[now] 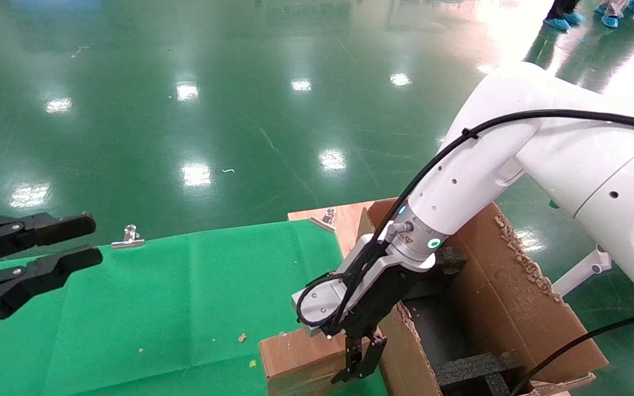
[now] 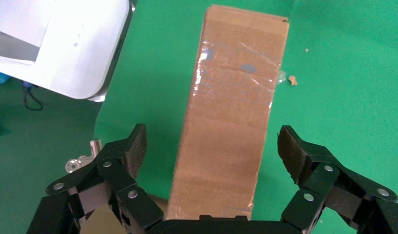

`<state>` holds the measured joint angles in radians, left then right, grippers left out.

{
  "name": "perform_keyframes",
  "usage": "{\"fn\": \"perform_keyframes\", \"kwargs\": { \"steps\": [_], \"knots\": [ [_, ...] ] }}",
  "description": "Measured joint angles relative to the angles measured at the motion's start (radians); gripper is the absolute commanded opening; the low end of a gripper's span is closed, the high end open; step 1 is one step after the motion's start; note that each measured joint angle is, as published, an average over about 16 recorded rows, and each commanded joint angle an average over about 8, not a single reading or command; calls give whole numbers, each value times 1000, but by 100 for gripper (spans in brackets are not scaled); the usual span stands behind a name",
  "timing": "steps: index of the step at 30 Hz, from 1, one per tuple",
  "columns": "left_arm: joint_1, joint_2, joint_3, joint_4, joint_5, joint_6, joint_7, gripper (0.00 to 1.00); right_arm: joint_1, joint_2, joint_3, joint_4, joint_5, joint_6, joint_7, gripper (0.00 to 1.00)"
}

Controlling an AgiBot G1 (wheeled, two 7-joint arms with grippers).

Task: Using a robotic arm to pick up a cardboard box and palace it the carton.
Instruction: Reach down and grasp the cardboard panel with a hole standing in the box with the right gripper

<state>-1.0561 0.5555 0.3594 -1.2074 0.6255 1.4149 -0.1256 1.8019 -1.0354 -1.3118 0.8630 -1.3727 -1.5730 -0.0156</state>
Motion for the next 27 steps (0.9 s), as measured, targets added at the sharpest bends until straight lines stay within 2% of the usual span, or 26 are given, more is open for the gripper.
{"fn": "perform_keyframes", "kwargs": {
  "steps": [27],
  "knots": [
    [0,0,0,0,0,0,0,100,-1,7,11,2,4,0,8,0]
  ]
}}
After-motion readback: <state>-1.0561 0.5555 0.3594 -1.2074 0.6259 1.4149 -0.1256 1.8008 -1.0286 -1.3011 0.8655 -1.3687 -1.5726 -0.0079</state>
